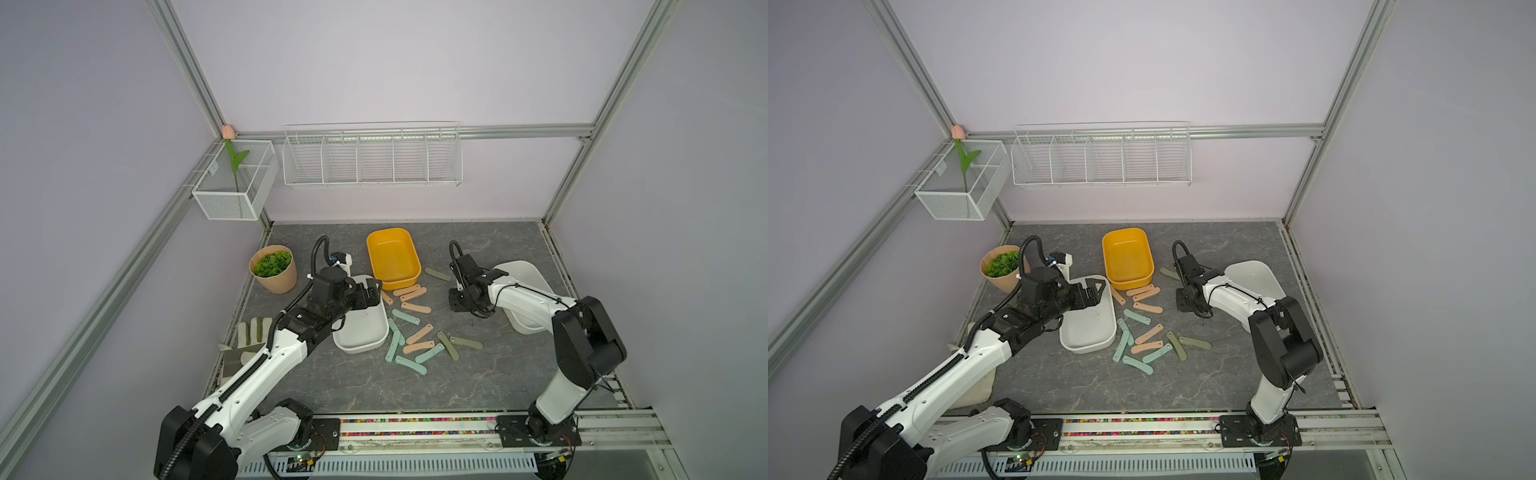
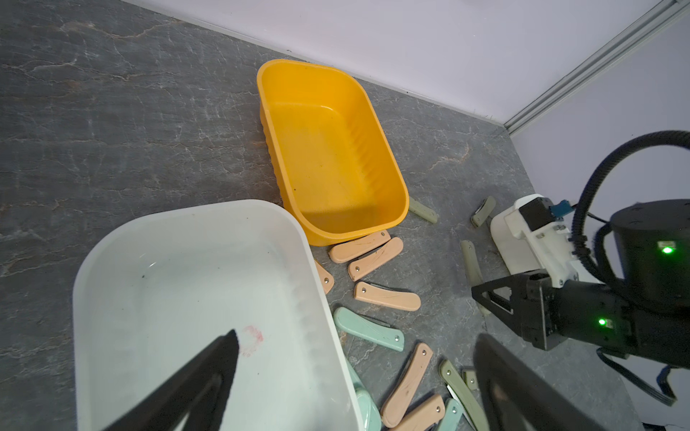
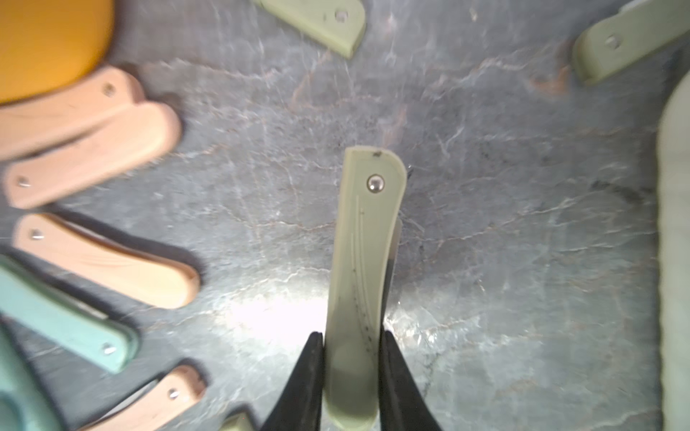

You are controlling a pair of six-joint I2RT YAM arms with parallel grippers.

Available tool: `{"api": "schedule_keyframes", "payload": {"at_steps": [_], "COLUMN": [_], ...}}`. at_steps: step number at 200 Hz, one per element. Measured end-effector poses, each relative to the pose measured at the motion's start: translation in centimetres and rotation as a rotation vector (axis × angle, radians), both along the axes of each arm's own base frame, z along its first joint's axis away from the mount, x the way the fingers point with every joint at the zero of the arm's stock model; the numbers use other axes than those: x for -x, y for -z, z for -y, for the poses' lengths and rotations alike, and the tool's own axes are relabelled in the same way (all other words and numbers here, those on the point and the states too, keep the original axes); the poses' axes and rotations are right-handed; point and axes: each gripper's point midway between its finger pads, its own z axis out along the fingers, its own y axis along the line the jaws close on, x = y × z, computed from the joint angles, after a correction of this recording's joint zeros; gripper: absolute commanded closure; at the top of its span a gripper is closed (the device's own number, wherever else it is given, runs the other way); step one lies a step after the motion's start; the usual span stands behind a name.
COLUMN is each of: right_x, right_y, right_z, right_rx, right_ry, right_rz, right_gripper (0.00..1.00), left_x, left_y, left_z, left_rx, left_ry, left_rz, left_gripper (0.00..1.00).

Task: Place the fruit knives into the storage box by color
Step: Pick up the fruit knife from the center of the board, then place the fruit knife in the storage box.

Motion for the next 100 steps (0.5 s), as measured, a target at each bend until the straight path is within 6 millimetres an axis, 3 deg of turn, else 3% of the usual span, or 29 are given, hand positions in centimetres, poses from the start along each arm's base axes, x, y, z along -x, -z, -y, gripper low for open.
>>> {"api": "schedule_keyframes", "payload": {"at_steps": [46, 100], "right_x": [-1.6, -3.1], "right_y": [-4.3, -8.9], "right_z": [1.8, 8.1], "right_rx": [-0.100, -0.194], "right_ry": [0.085, 0.292], "right_rz": [0.077, 0.178], "right_gripper": [0.76, 0.76], "left_x": [-0.2, -0.6], "left_y": [-0.8, -3.3], "left_z": [0.6, 2.0], "left_rx": [0.013, 0.045], "left_ry": [0.016, 0.051], "left_rz": [0.009, 0.045], "left_gripper": [0.01, 0.01]}}
